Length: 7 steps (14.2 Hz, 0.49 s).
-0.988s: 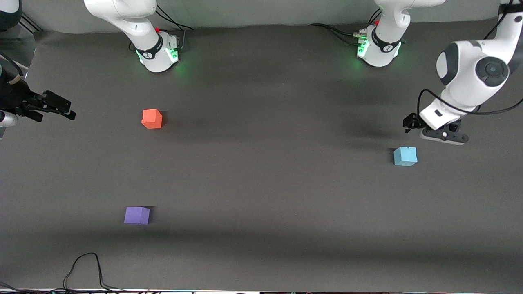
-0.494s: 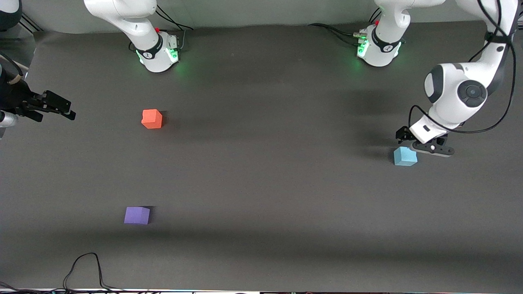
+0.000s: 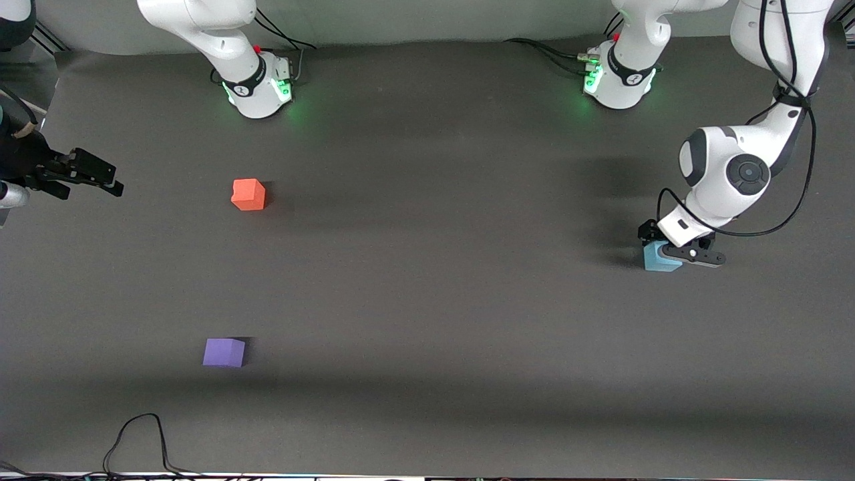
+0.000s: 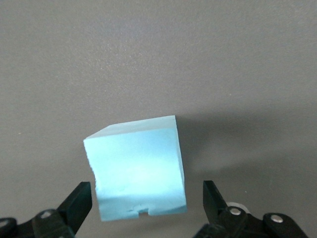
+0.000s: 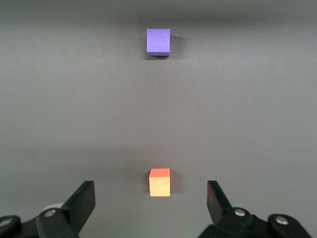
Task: Place blue block between orange and purple blocks
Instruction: 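Close the left gripper on the light-blue cube and lift it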
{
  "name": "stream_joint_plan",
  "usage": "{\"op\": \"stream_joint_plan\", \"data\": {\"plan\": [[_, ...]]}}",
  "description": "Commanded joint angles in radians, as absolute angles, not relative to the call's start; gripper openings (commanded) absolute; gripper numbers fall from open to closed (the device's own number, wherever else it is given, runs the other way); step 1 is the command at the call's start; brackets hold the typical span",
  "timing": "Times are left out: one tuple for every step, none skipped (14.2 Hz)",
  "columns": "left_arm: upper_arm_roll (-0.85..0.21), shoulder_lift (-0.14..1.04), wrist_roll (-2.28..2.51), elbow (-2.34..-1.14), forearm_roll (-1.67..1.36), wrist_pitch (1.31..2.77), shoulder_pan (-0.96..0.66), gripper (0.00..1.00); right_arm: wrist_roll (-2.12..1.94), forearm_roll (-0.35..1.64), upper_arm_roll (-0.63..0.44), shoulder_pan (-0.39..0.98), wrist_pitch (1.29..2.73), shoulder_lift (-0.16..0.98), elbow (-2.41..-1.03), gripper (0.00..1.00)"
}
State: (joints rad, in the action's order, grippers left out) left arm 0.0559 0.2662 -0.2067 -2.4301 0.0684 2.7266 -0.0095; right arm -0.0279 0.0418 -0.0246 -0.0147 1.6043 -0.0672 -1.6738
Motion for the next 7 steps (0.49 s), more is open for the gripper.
{"op": "stream_joint_plan", "data": {"plan": [[0.052,0.281,-0.221,-2.416,0.078,2.738,-0.002,0.81,-0.017,0.037,-0.025,-0.015,1.594,-0.075,-1.671,1.00],[0.052,0.281,-0.219,-2.415,0.078,2.738,-0.002,0.59,-0.017,0.037,-0.026,-0.015,1.594,-0.075,-1.671,1.00],[0.052,0.281,-0.215,-2.411,0.075,2.737,-0.002,0.46,-0.017,0.037,-0.026,-0.015,1.594,-0.075,-1.671,1.00],[0.051,0.281,-0.210,-2.407,0.072,2.732,-0.002,0.40,-0.017,0.037,-0.026,-0.015,1.594,-0.075,-1.671,1.00],[0.051,0.281,-0.212,-2.393,0.071,2.723,-0.002,0.39,-0.017,0.037,-0.026,-0.015,1.594,-0.075,-1.672,1.00],[0.052,0.278,-0.213,-2.379,0.071,2.715,-0.002,0.38,-0.017,0.038,-0.026,-0.015,1.594,-0.075,-1.672,1.00],[0.051,0.270,-0.216,-2.364,0.071,2.686,-0.002,0.38,-0.017,0.037,-0.026,-0.015,1.594,-0.075,-1.672,1.00]]}}
